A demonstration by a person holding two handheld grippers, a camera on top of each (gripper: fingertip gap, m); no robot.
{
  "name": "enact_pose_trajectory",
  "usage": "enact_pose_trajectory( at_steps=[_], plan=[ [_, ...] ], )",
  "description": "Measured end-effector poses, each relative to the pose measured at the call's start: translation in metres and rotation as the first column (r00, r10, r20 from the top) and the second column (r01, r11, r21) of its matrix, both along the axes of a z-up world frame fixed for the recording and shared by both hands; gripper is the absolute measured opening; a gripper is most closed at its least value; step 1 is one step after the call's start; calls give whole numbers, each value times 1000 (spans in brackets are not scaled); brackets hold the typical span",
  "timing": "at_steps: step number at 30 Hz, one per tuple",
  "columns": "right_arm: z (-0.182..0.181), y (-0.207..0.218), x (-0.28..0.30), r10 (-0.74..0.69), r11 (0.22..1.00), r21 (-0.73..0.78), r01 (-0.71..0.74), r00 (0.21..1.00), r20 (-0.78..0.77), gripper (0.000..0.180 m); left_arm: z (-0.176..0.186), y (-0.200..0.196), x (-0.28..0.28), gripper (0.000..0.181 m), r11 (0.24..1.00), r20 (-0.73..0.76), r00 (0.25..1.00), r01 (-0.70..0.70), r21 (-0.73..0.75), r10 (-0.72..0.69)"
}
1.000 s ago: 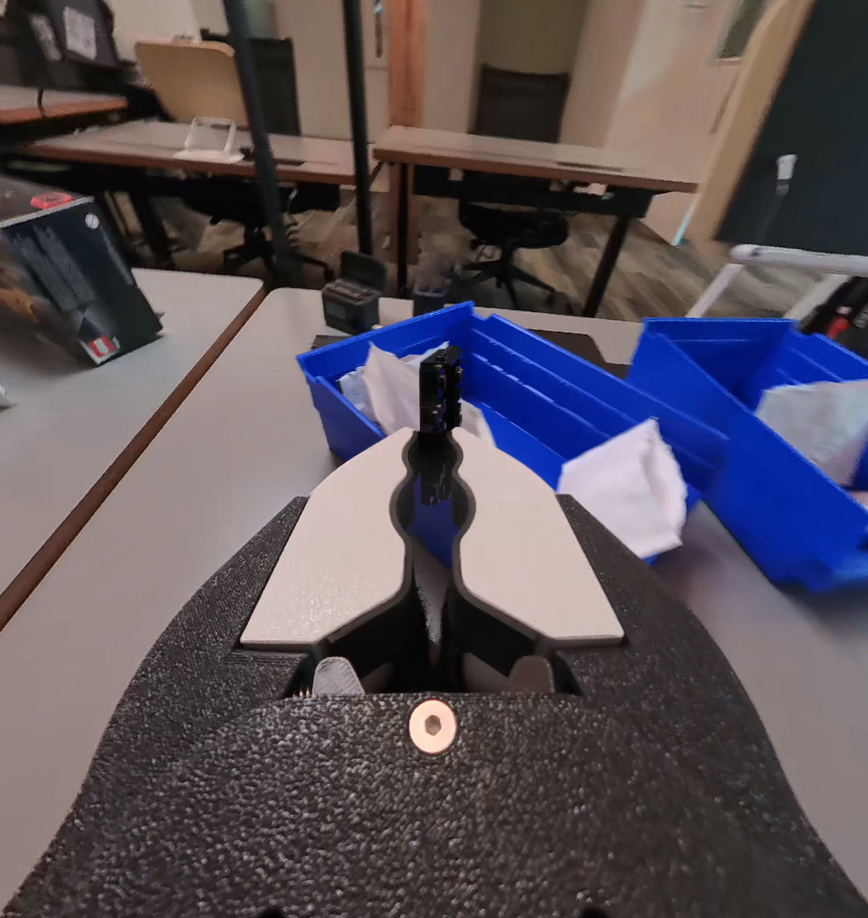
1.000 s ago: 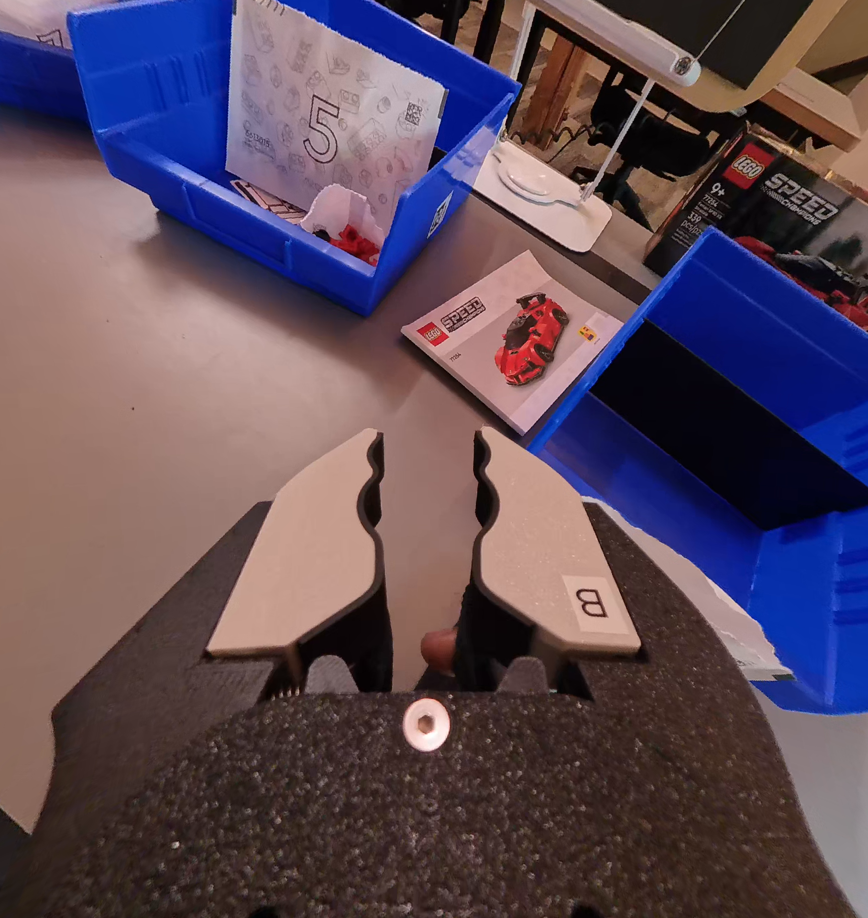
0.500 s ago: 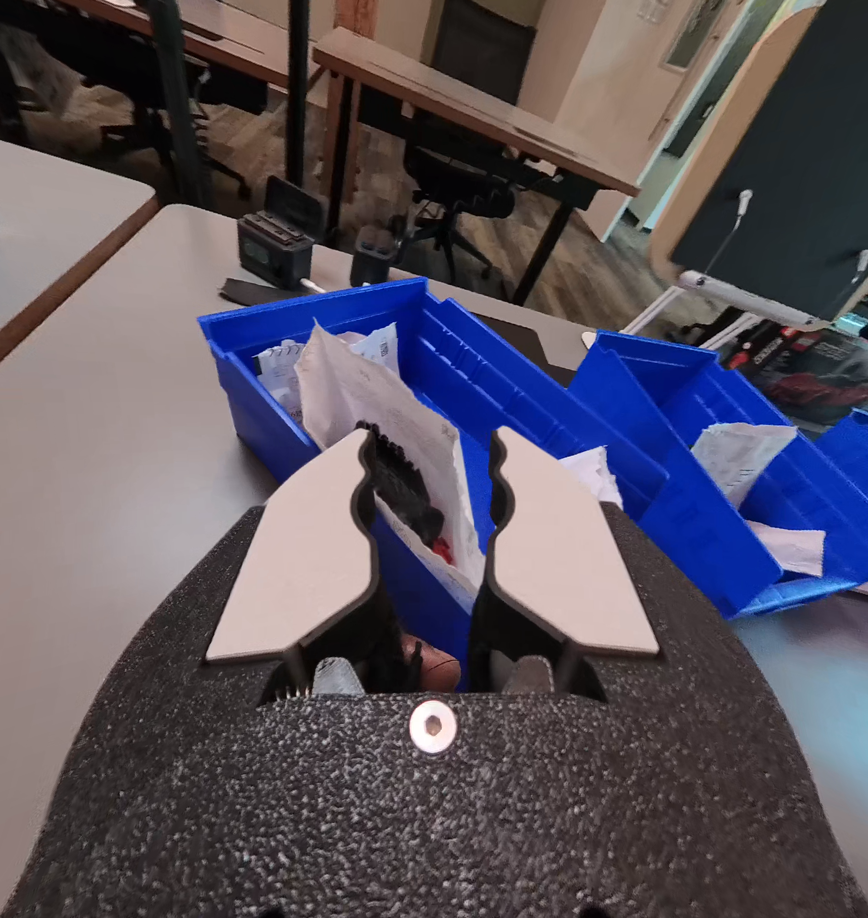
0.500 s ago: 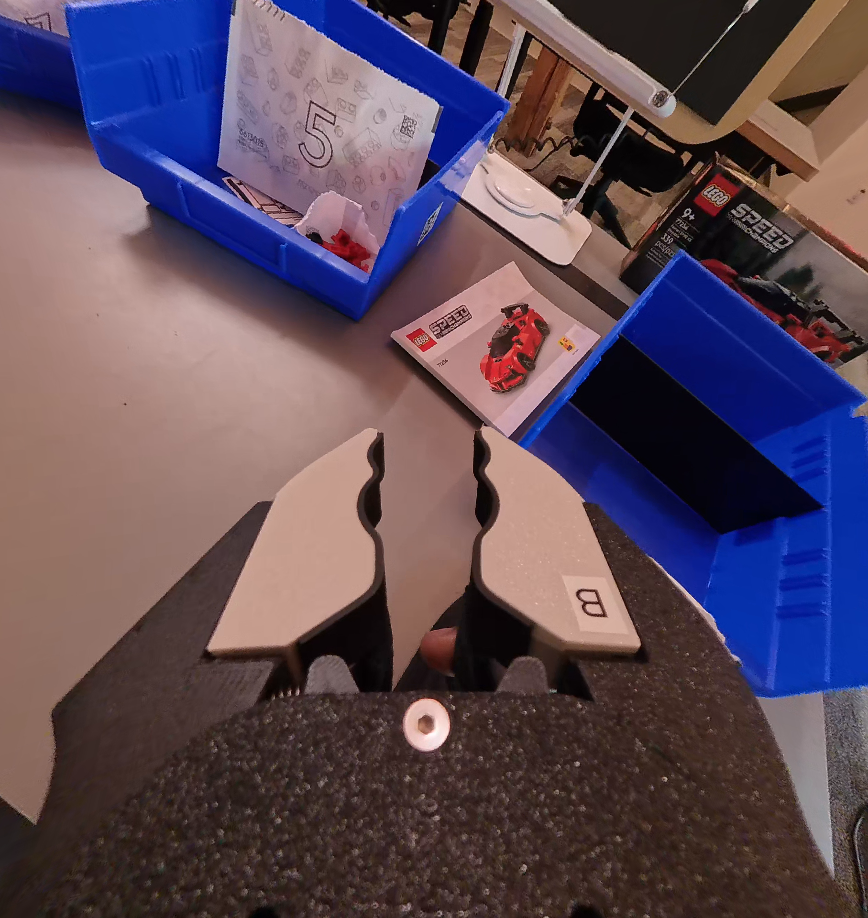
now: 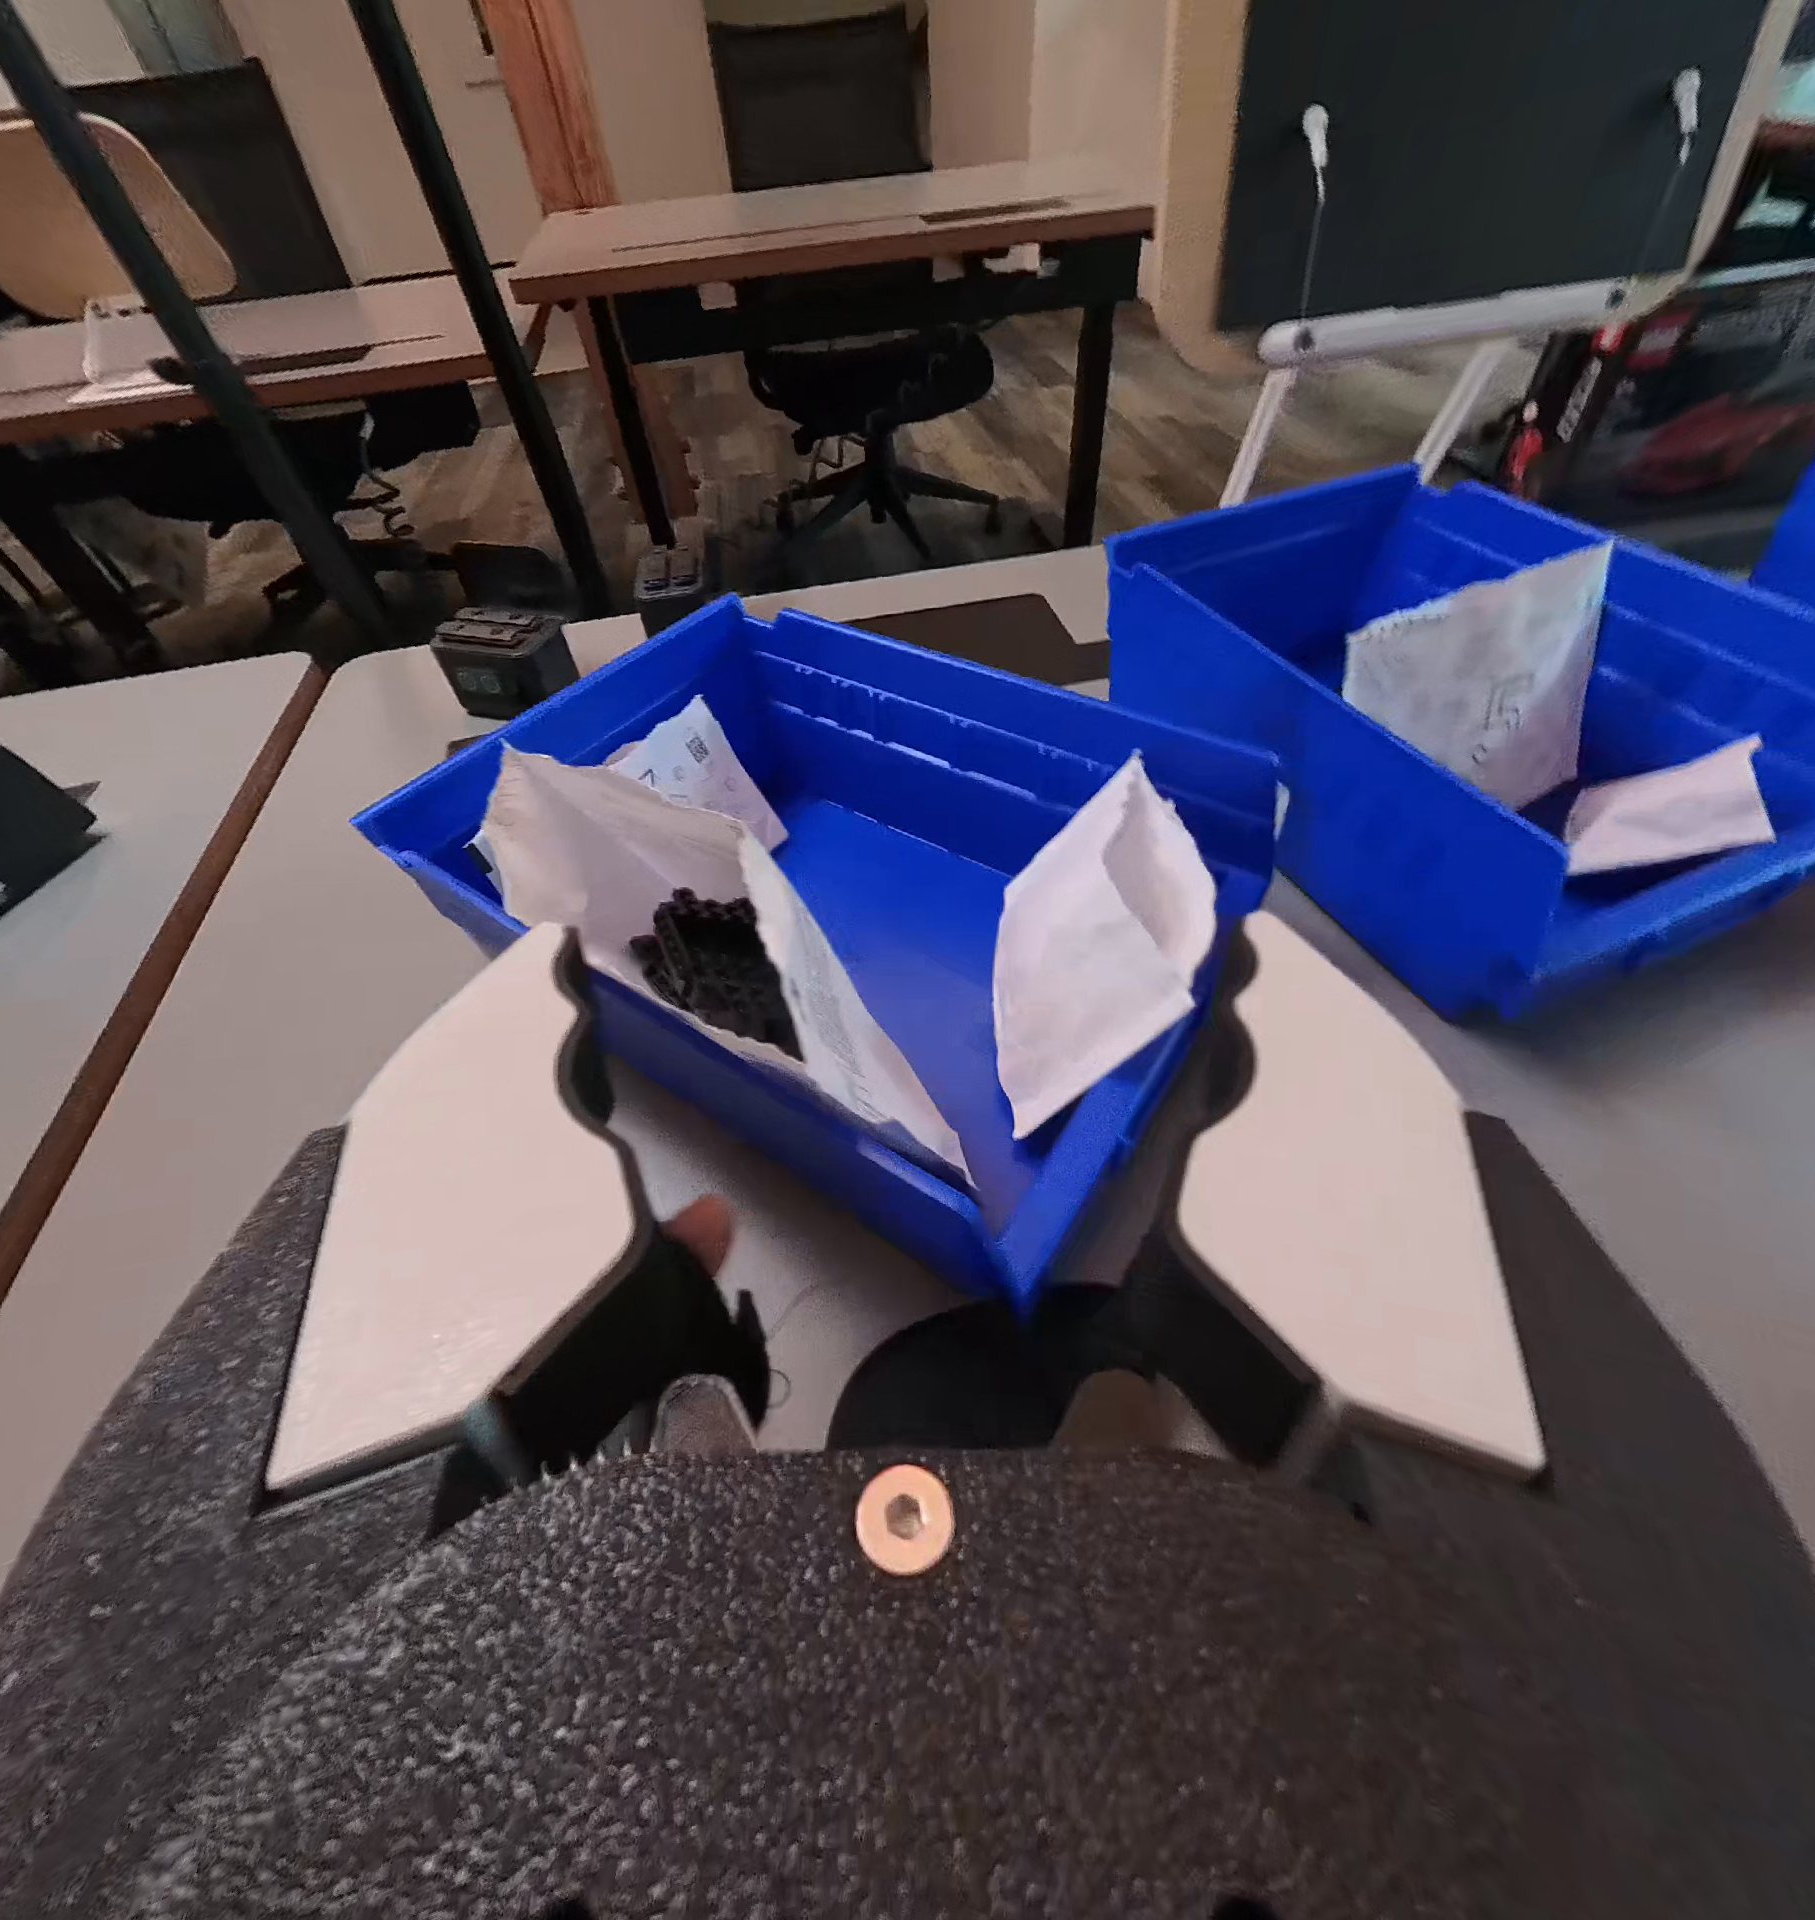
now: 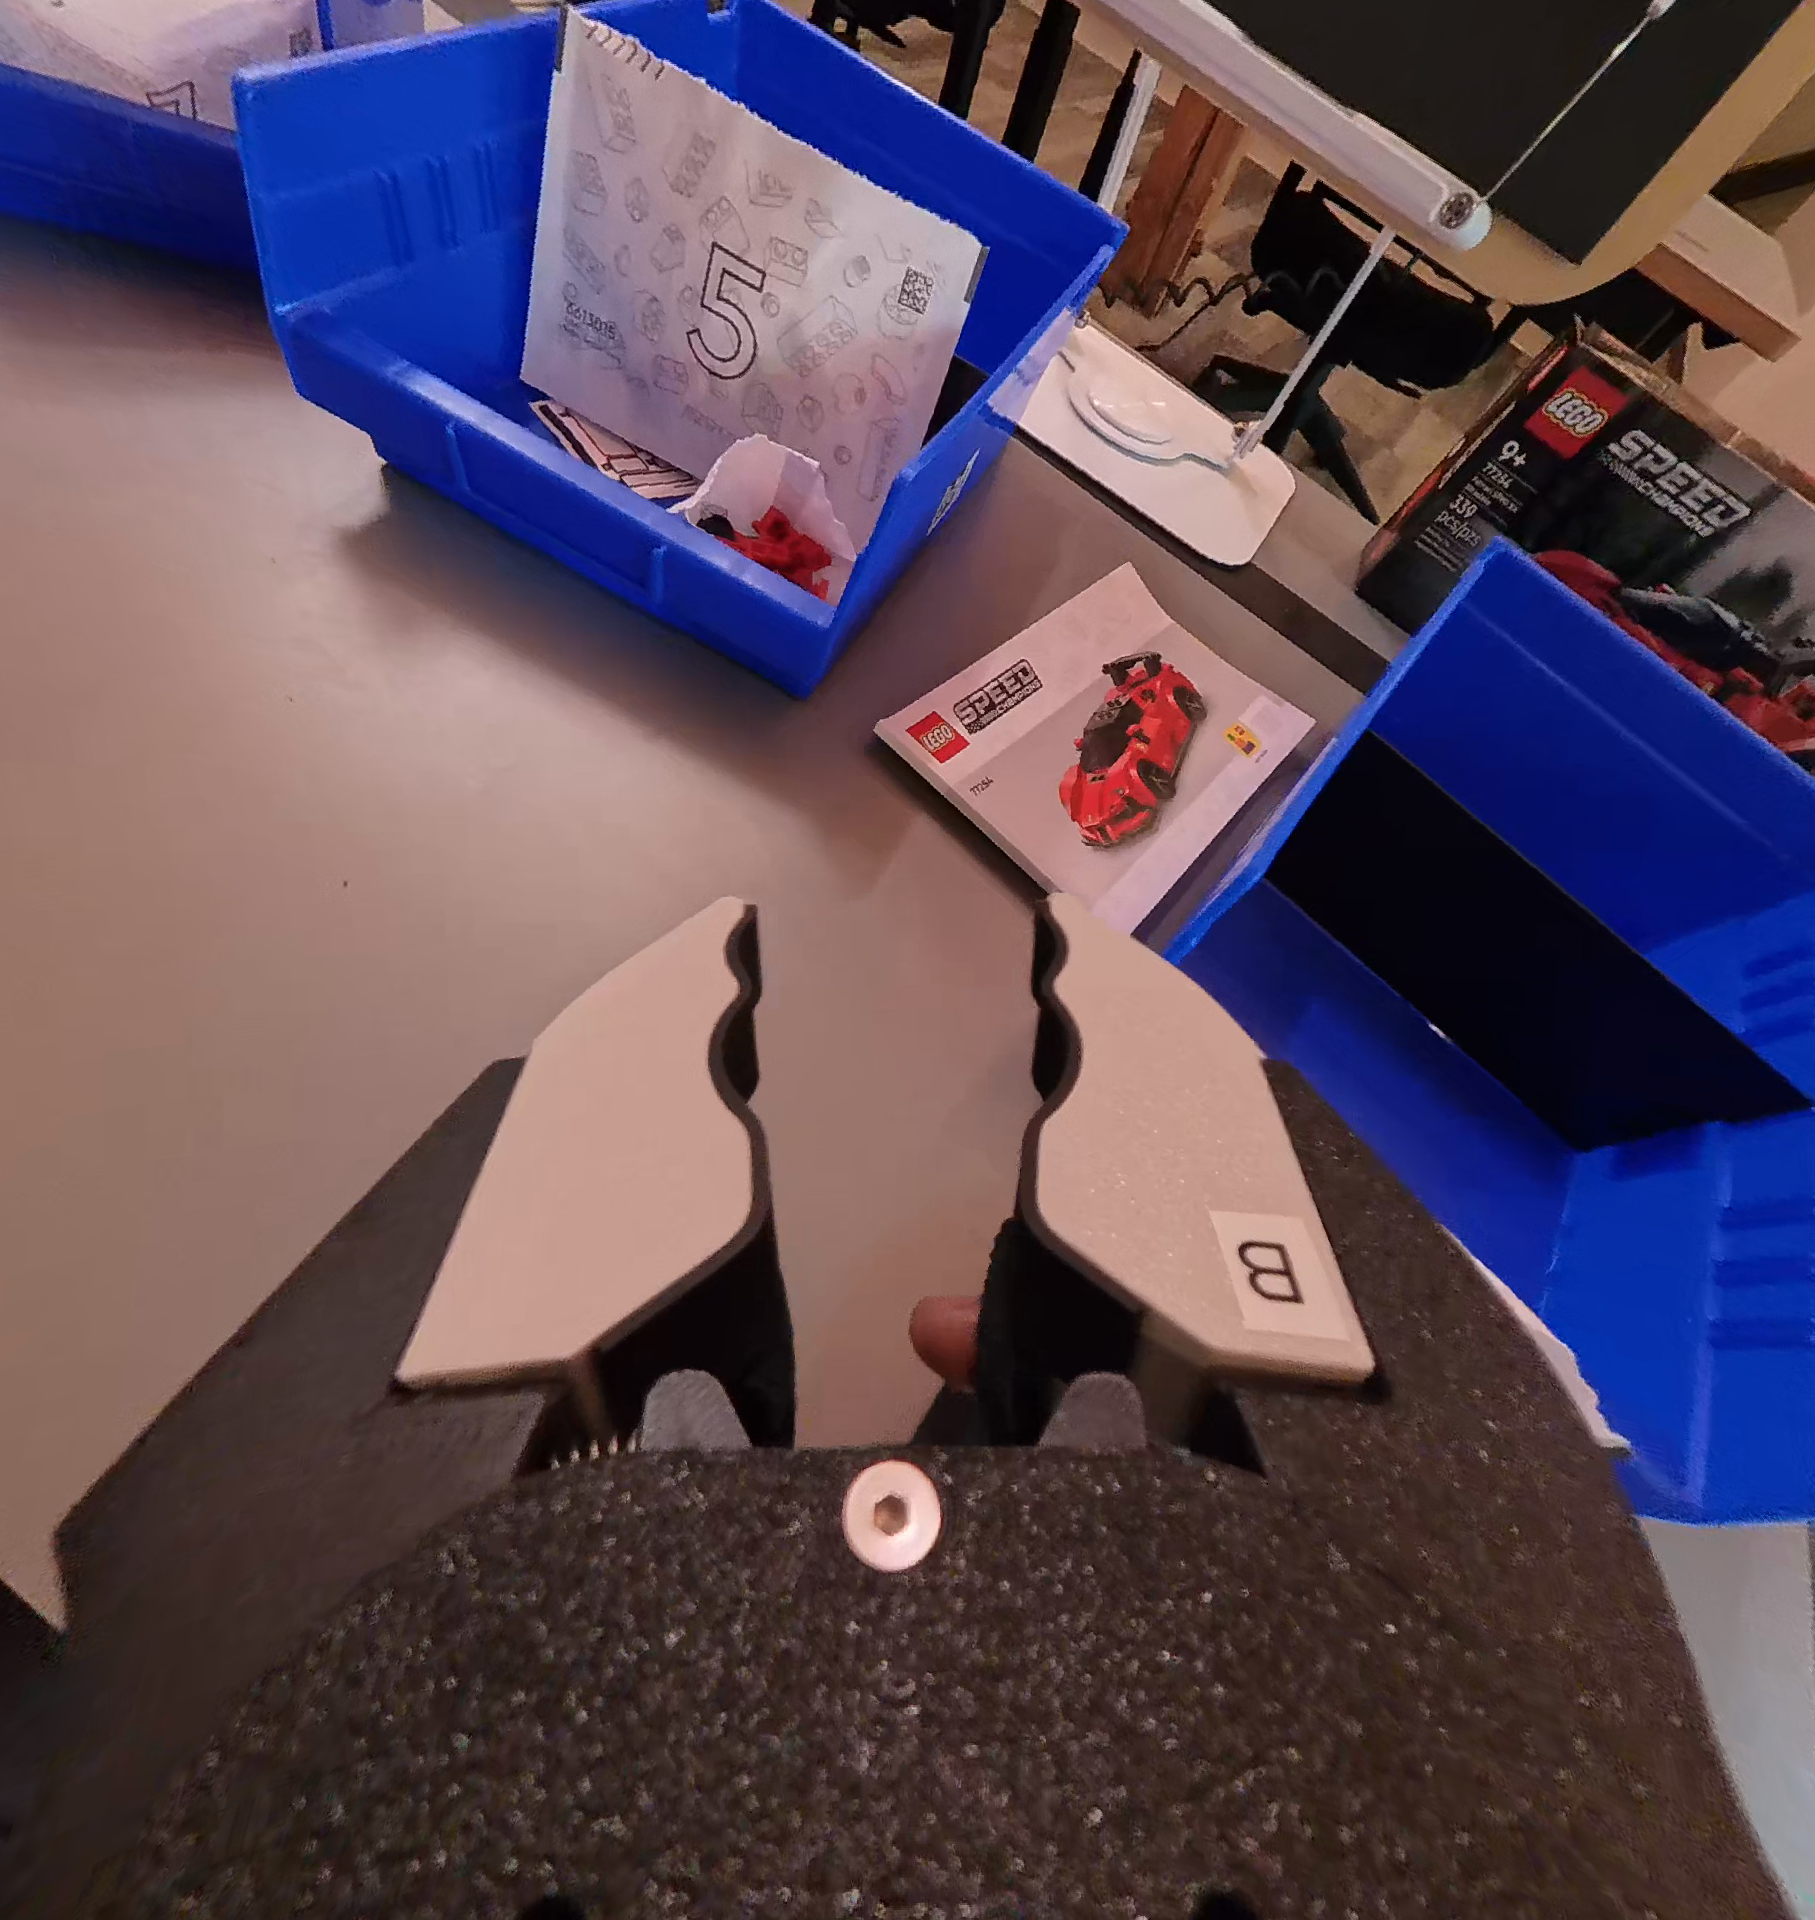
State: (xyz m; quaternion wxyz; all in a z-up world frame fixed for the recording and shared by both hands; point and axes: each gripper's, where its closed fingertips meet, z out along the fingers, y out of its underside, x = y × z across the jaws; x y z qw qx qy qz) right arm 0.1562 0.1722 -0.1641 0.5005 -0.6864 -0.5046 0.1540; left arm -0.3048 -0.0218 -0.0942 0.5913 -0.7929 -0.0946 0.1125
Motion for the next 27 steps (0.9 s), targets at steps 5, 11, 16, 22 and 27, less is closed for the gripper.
enact_pose_trajectory(
  at_steps=[5,11,16,22,27],
  plan=[
    [1,3,-10,-59,996,-64,55,997,-55,89,-6,-4,35,132,998,-82,996,44,-53,-48],
    [-4,2,-20,-80,993,-97,74,995,-60,108,-21,3,74,123,988,-93,987,126,-87,-134],
    [-10,8,-22,-180,978,-117,171,981,-74,133,-43,6,88,146,989,-88,995,44,-140,-57],
    [-6,18,-17,-379,925,-90,370,915,-138,148,-50,5,99,146,993,-63,997,-59,-105,53],
    [0,12,-15,-470,883,-77,464,864,-182,148,-53,0,113,146,994,0,996,-94,-59,94]
  ],
)
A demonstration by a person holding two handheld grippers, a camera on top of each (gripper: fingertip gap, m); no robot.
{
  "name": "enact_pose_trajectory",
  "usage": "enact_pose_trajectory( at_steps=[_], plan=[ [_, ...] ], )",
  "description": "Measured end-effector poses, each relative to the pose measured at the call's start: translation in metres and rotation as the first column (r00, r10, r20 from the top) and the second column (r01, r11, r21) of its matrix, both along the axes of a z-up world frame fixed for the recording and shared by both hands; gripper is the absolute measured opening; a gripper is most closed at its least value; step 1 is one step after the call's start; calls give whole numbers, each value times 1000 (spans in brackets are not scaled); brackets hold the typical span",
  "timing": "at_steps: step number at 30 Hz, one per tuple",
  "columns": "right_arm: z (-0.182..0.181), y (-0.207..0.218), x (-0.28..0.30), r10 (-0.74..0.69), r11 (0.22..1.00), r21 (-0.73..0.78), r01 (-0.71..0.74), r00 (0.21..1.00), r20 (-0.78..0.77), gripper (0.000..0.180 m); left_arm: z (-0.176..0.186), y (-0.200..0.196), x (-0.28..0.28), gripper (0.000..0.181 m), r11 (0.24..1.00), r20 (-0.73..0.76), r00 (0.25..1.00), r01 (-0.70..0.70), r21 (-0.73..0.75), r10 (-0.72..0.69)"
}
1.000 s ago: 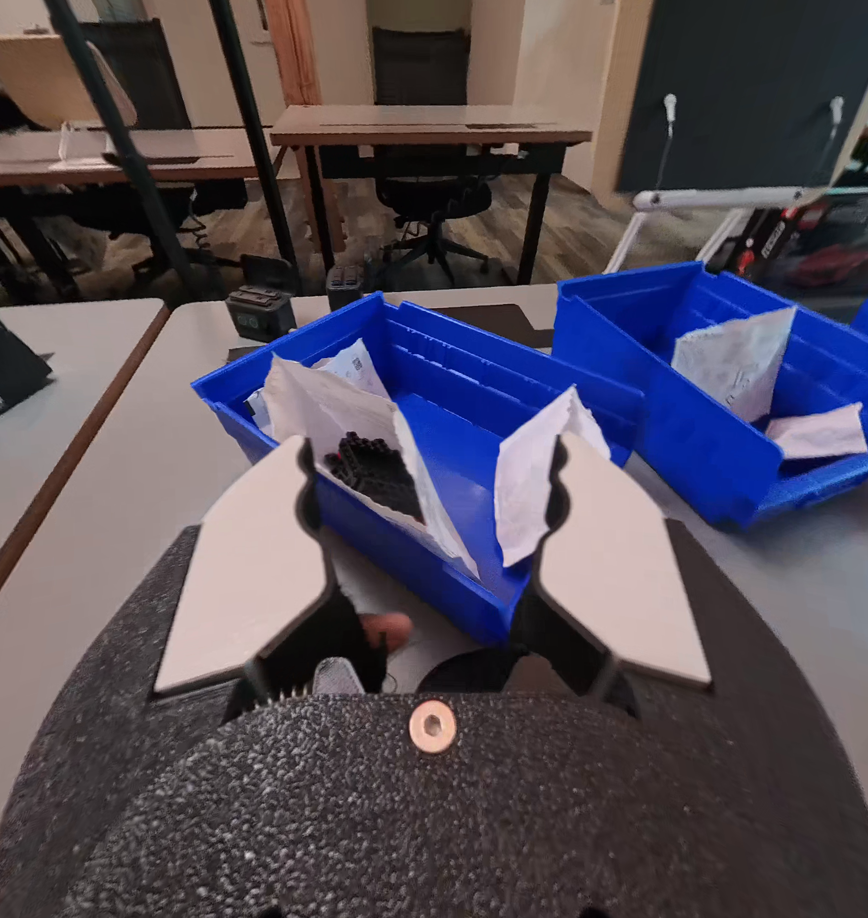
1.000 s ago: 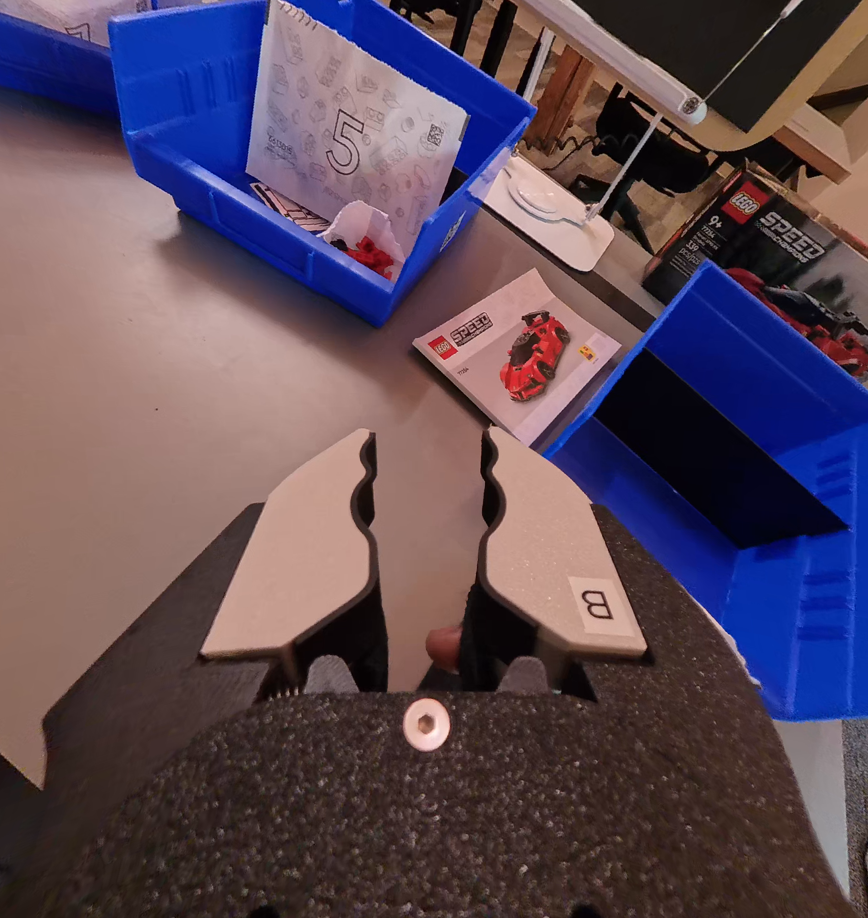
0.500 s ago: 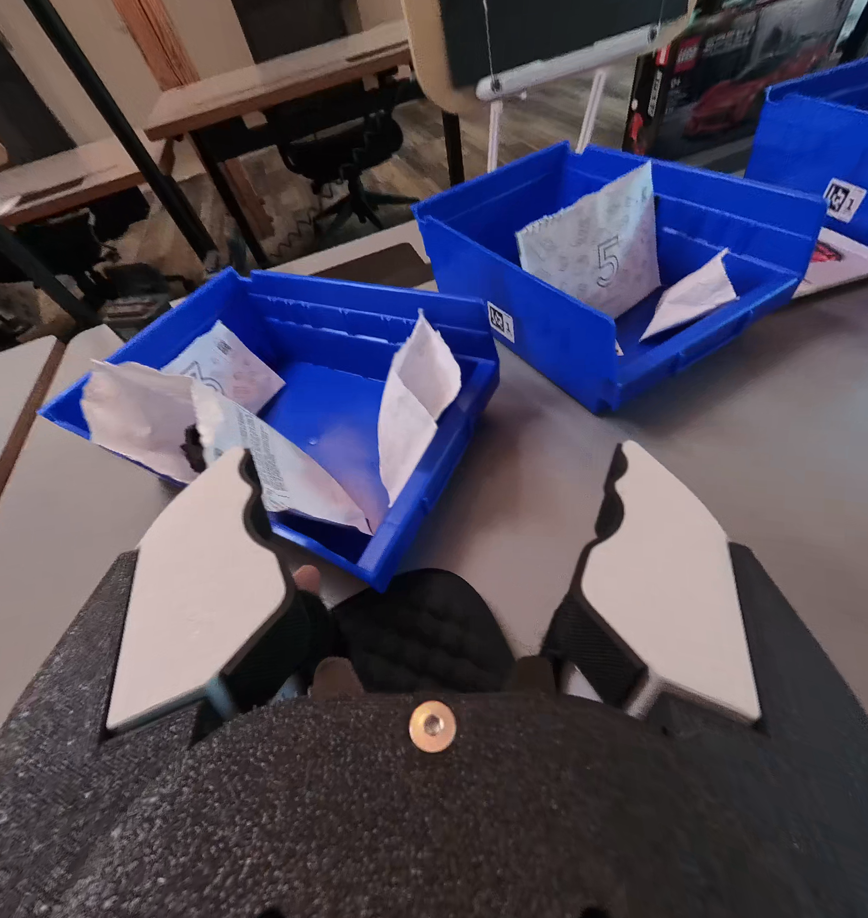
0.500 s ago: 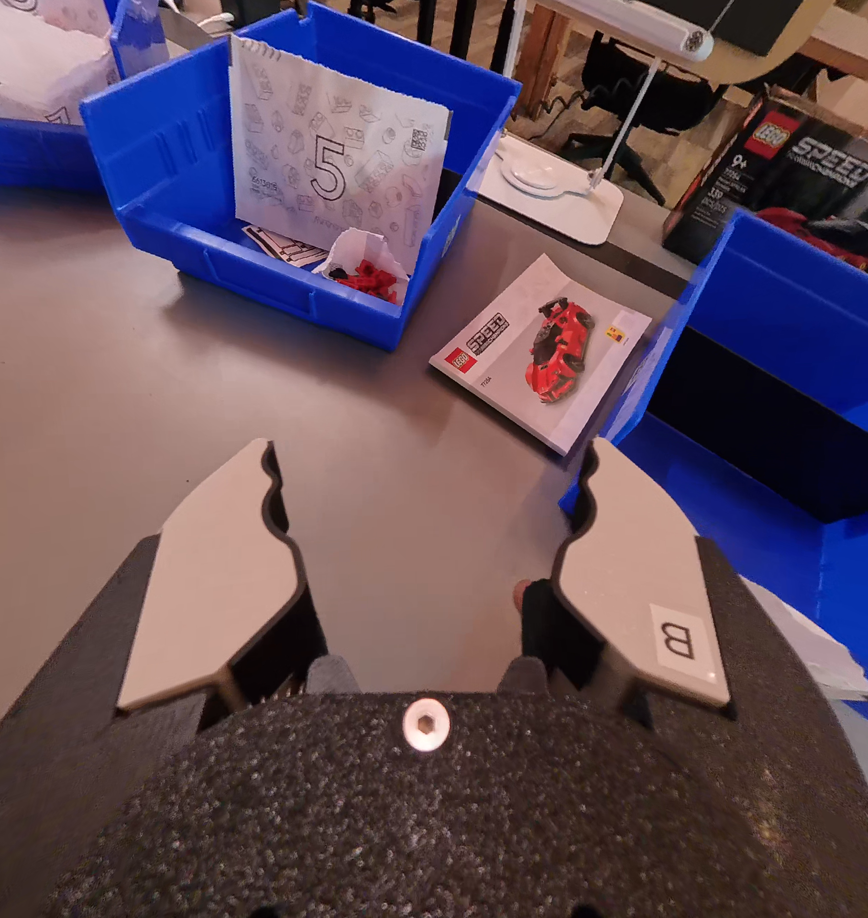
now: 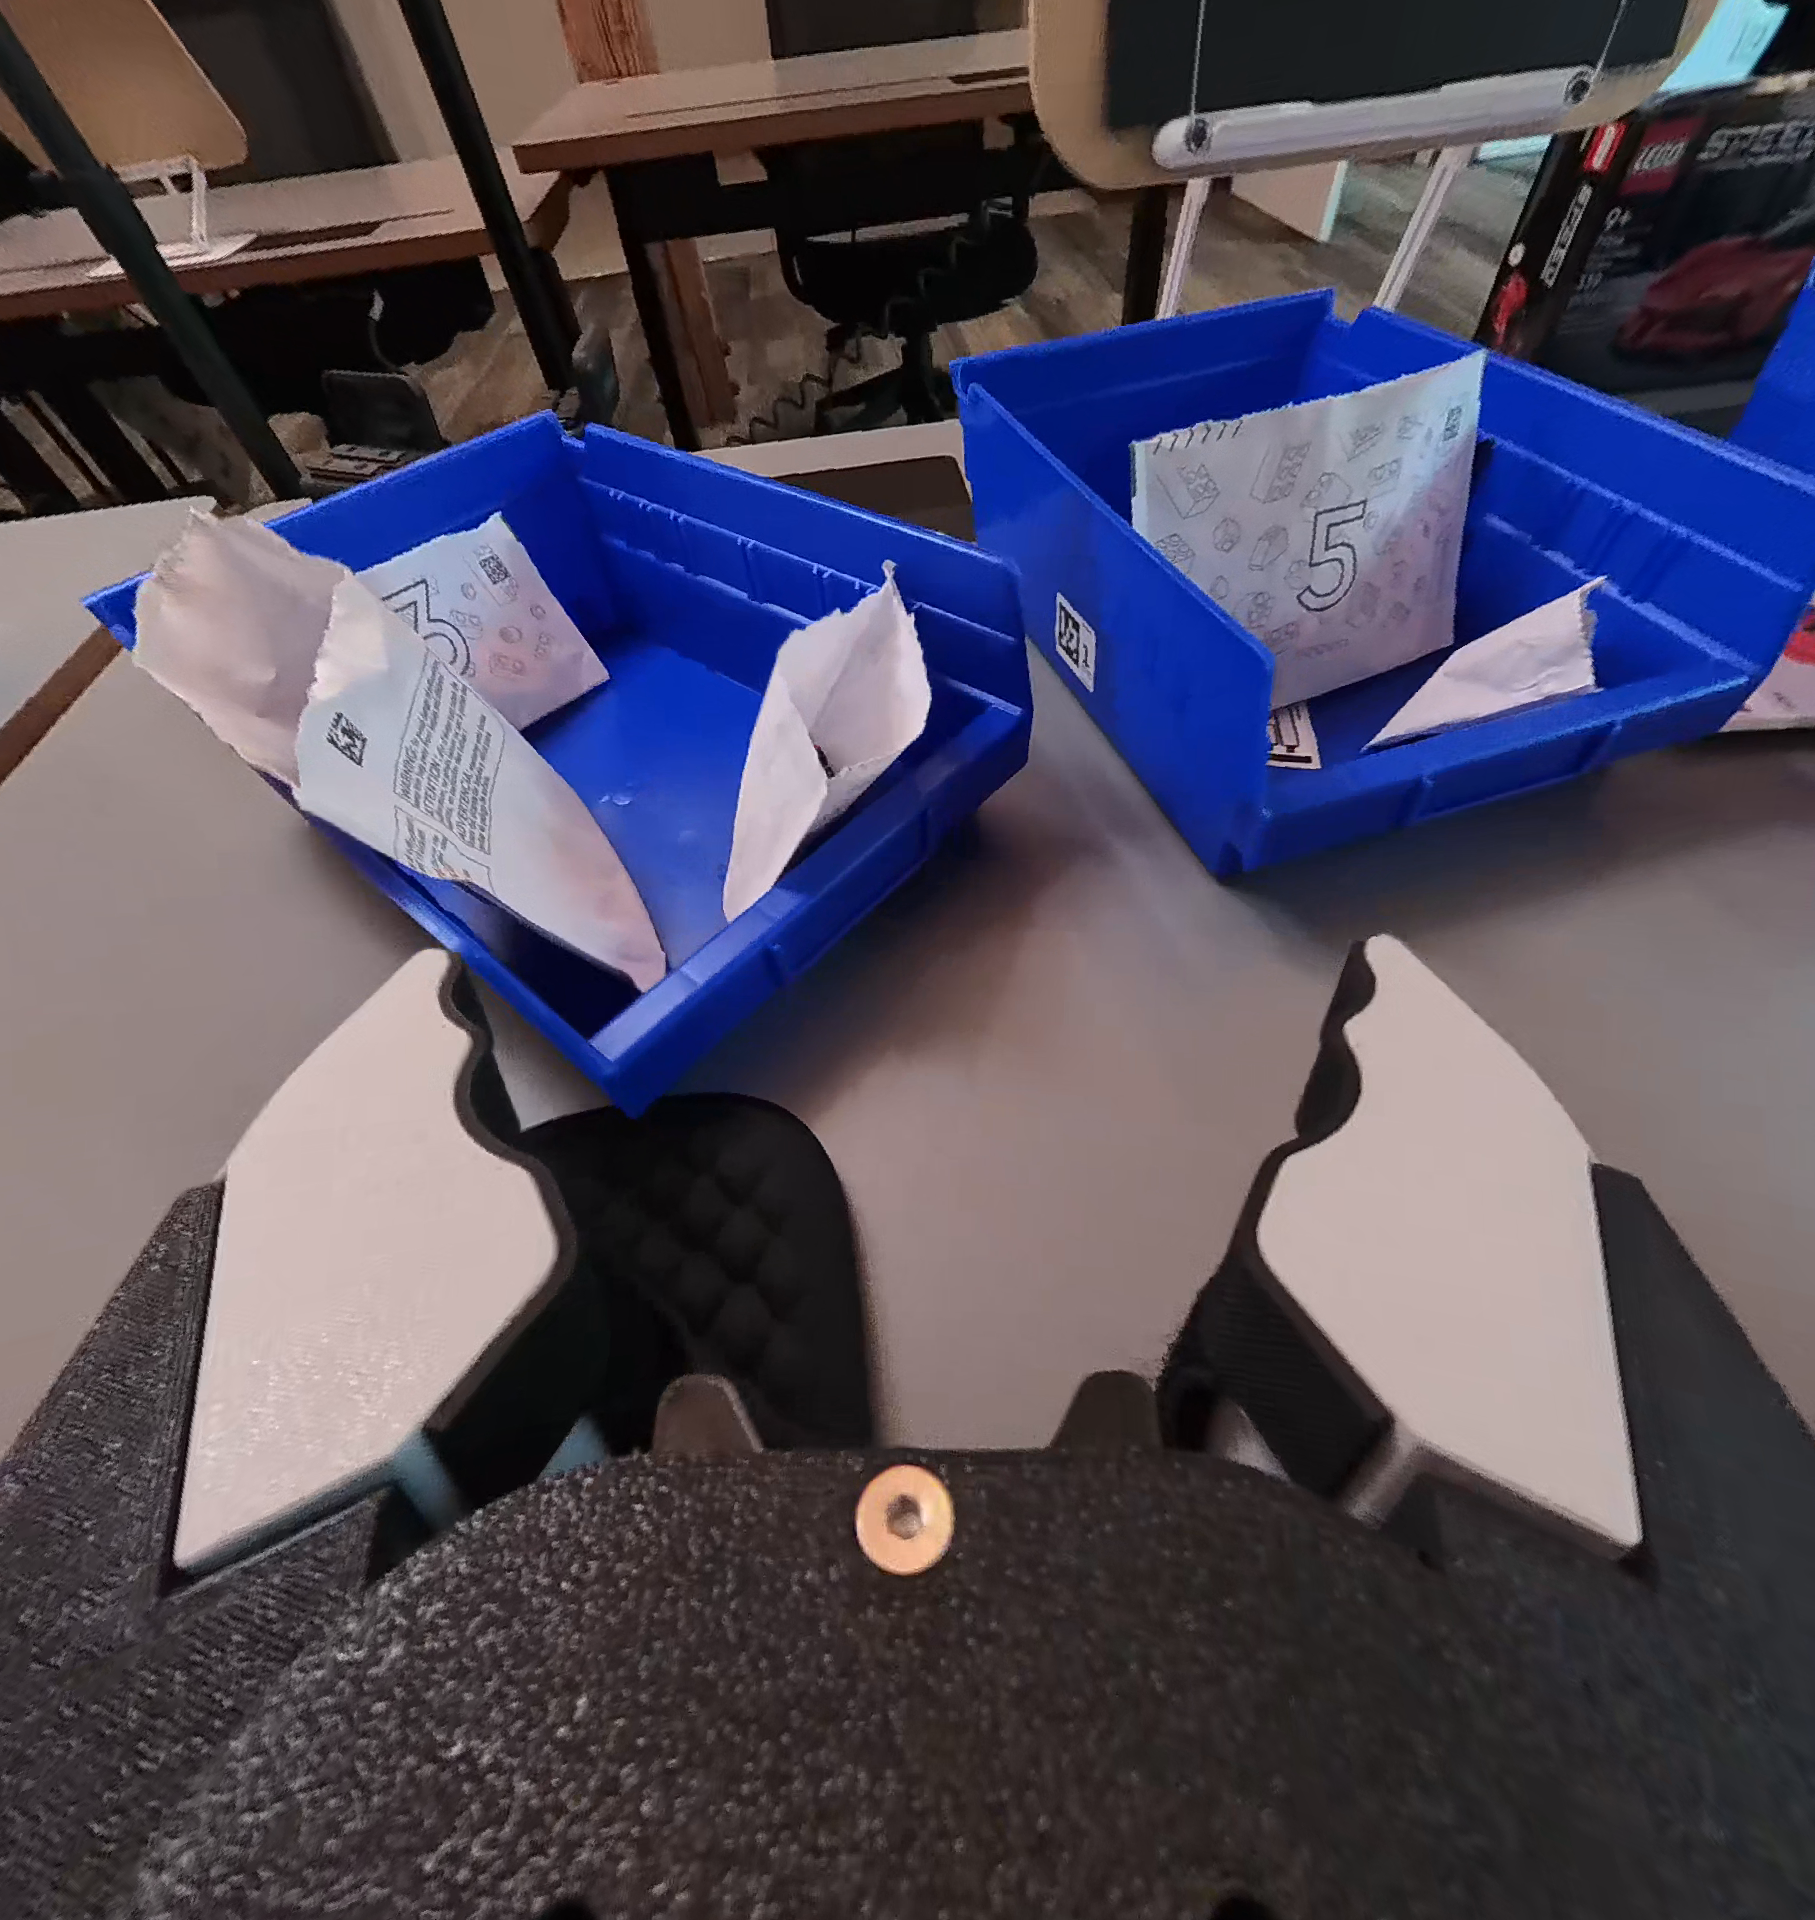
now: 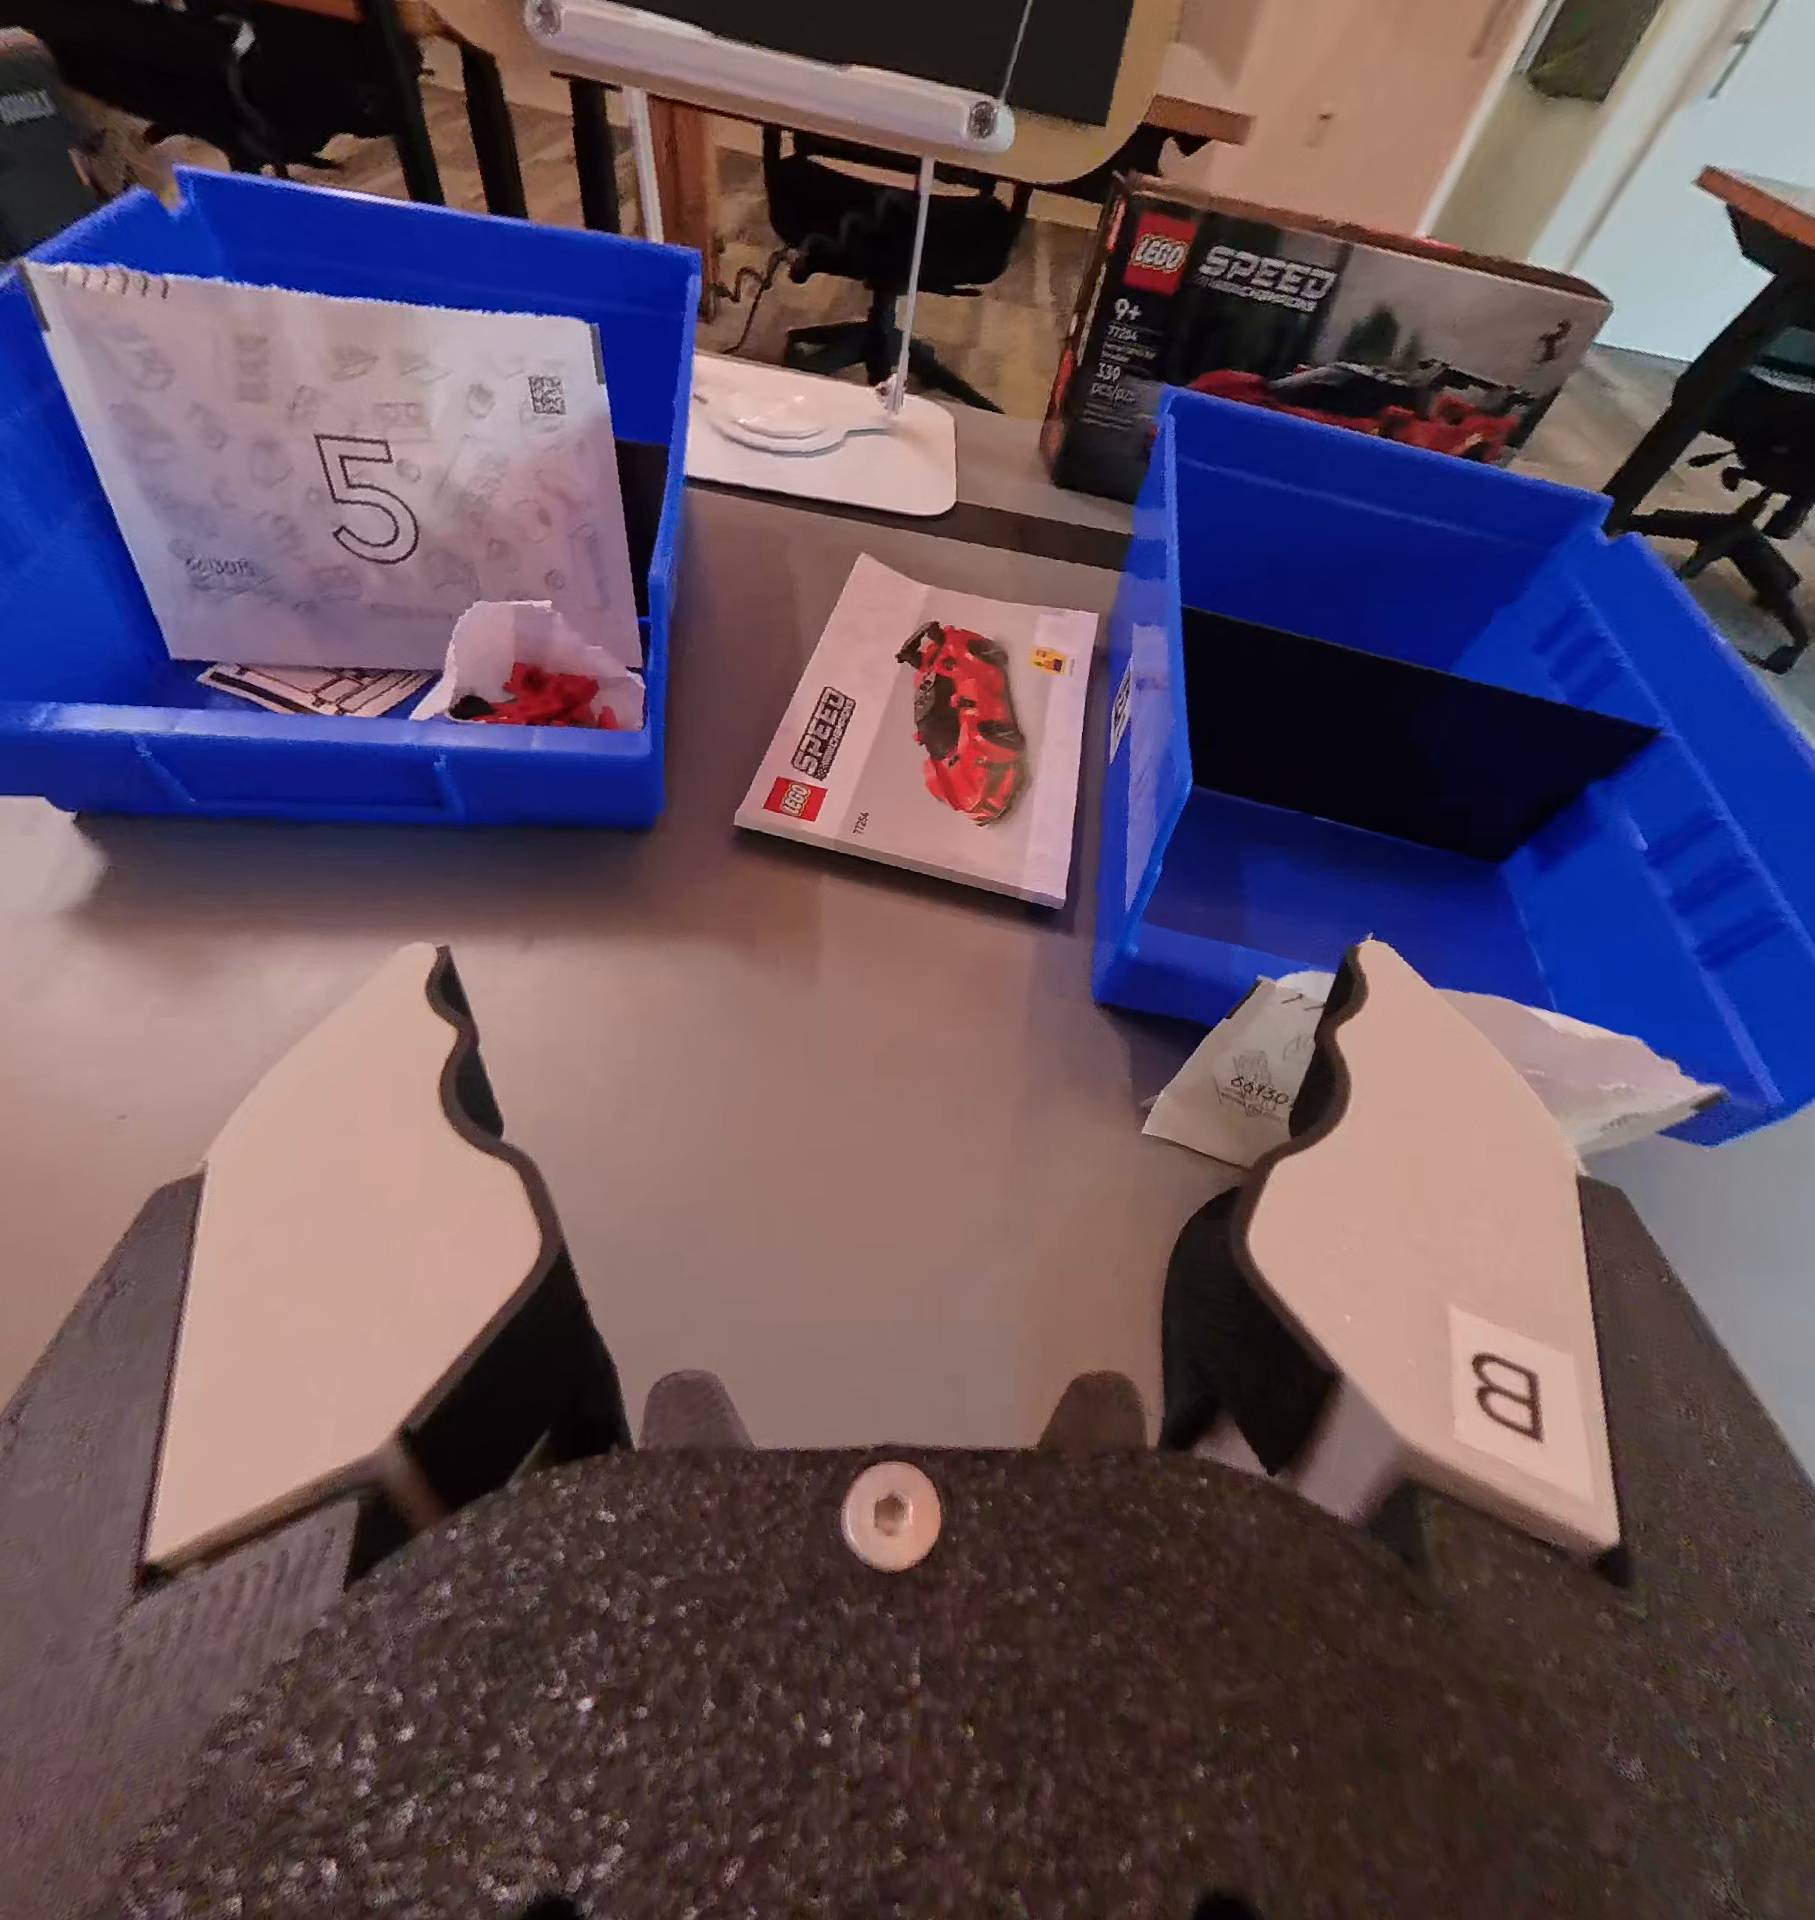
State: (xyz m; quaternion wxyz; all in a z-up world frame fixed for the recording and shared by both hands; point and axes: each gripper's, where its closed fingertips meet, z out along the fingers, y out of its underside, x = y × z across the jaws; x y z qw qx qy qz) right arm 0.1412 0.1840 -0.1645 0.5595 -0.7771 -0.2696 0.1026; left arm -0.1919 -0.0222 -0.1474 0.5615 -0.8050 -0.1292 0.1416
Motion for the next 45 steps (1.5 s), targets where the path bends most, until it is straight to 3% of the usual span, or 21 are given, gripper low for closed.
enact_pose_trajectory(
  at_steps=[7,28,29,31,32,33,34,35,37,38,39,40,41,43,45],
  plan=[
    [-5,-24,-12,-12,999,-34,11,1000,-15,148,-11,-4,24,146,1000,23,1000,-19,23,19],
    [-13,-90,4,65,996,-65,-63,997,34,145,-15,-7,111,146,983,14,984,176,53,-177],
    [-11,-90,6,74,995,-70,-71,997,35,144,-14,-6,112,143,981,12,983,184,55,-185],
    [-6,-86,10,88,993,-75,-86,996,29,138,-9,-4,114,116,973,-5,976,217,83,-217],
    [-3,-84,13,98,993,-74,-95,995,34,127,-4,-4,117,82,962,-21,969,249,110,-248],
    [0,-84,13,143,989,-56,-140,988,50,82,2,-5,122,28,946,-45,957,290,145,-287],
    [5,-86,11,203,979,-20,-202,978,54,20,8,-5,124,0,931,-66,948,318,177,-311],
    [11,-85,10,228,973,14,-229,973,34,0,10,-3,123,0,931,-79,947,321,175,-312],
    [13,-81,13,229,973,7,-229,973,18,0,8,2,118,0,939,-91,947,318,131,-308],
    [12,-79,14,229,973,3,-230,973,18,0,7,6,116,3,941,-79,948,317,120,-309],
    [12,-75,15,232,973,7,-232,973,15,0,4,10,115,25,943,-56,949,316,105,-311],
    [14,-72,15,237,971,15,-237,972,12,12,2,14,112,65,949,-30,953,304,85,-303],
    [15,-66,17,227,974,13,-227,974,17,48,-2,18,107,103,958,-7,959,283,54,-283],
    [11,-53,21,214,977,-35,-212,972,92,106,-10,27,100,145,963,13,963,269,-4,-269],
    [10,-39,25,232,971,-93,-218,957,176,131,-8,34,96,146,962,1,962,272,10,-272]
  ],
)
